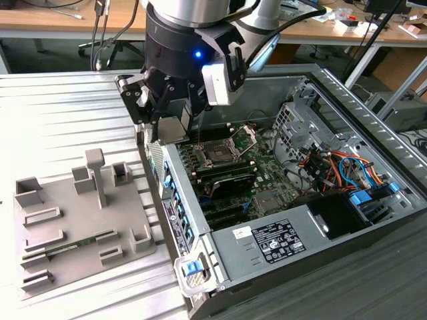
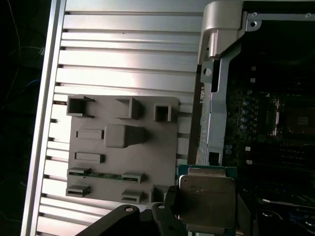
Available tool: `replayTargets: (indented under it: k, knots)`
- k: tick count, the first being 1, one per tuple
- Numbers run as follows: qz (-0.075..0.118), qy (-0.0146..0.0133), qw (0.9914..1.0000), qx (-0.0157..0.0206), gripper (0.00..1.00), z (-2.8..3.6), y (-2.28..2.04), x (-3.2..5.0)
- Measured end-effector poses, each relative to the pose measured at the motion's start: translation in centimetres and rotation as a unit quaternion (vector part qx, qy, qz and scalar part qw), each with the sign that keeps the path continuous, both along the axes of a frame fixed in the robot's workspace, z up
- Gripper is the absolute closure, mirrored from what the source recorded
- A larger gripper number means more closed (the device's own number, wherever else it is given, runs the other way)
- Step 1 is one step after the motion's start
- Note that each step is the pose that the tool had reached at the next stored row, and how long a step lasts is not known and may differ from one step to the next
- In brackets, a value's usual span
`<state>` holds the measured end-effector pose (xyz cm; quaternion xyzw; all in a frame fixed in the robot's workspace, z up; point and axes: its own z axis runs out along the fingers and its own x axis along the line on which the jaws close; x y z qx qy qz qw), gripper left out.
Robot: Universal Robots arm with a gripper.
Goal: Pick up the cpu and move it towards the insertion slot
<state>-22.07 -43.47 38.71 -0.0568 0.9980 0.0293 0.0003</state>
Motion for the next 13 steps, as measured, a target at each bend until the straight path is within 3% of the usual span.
replayTargets:
  k: [13]
  knots:
    - [0.000, 0.0000, 1.00000, 0.0000, 0.45, 0.00, 0.00, 1.60]
